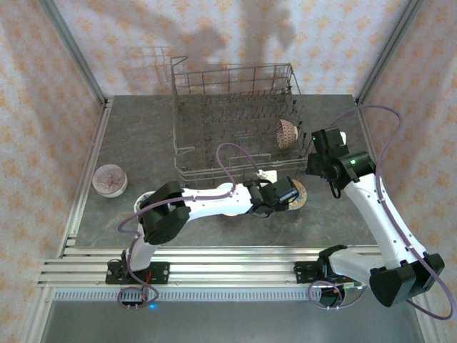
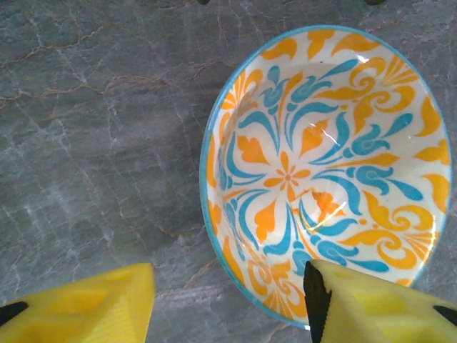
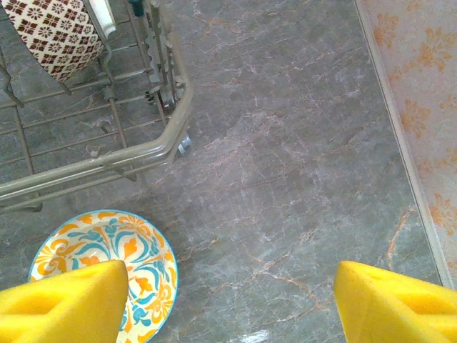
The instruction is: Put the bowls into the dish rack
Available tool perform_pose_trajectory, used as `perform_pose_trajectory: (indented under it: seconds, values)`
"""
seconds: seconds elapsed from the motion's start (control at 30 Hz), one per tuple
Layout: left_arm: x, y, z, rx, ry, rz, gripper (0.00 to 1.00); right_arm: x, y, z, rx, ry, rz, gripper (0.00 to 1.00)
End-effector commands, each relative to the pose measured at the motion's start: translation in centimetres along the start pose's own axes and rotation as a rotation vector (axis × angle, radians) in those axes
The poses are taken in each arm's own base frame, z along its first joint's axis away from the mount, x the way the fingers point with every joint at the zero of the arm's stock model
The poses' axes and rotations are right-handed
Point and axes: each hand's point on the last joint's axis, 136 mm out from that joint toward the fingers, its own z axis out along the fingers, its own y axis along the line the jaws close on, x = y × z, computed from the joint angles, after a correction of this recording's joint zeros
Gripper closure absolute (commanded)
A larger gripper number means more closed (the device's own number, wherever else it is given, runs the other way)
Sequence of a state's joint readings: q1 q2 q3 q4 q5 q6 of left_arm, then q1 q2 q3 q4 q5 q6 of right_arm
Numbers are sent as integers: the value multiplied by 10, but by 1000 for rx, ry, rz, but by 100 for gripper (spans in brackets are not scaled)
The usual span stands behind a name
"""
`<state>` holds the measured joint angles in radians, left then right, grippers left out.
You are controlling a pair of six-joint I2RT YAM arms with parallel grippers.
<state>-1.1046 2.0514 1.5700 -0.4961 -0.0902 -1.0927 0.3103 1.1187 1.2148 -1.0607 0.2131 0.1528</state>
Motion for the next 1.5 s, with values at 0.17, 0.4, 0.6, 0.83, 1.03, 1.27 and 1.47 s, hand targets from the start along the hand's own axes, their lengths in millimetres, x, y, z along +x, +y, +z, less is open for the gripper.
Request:
perform_pose_trajectory:
  seconds: [0.17,0.4,0.6,0.83,1.03,1.27,1.47]
  values:
    - [-7,6,25,-25,-19,-69,49,-1,-7,-1,24,-18,-2,25]
    - [-5,8,33,-20,-3,-84,60,0,-6,2,26,-13,-7,25]
    - [-5,5,33,-5,3,-91,75,0,-6,2,25,-8,-7,25]
    - [-9,-5,21,46,-1,-78,94,0,-7,1,30,-8,-12,25]
    - [-13,-16,-5,97,-25,-59,100,-1,-7,-1,26,-5,-25,26]
    - [-25,-33,-49,172,-78,-23,100,-1,1,-15,-58,-16,-44,27]
    - [-50,-49,-96,212,-150,34,100,-1,11,-33,-162,-18,-60,30]
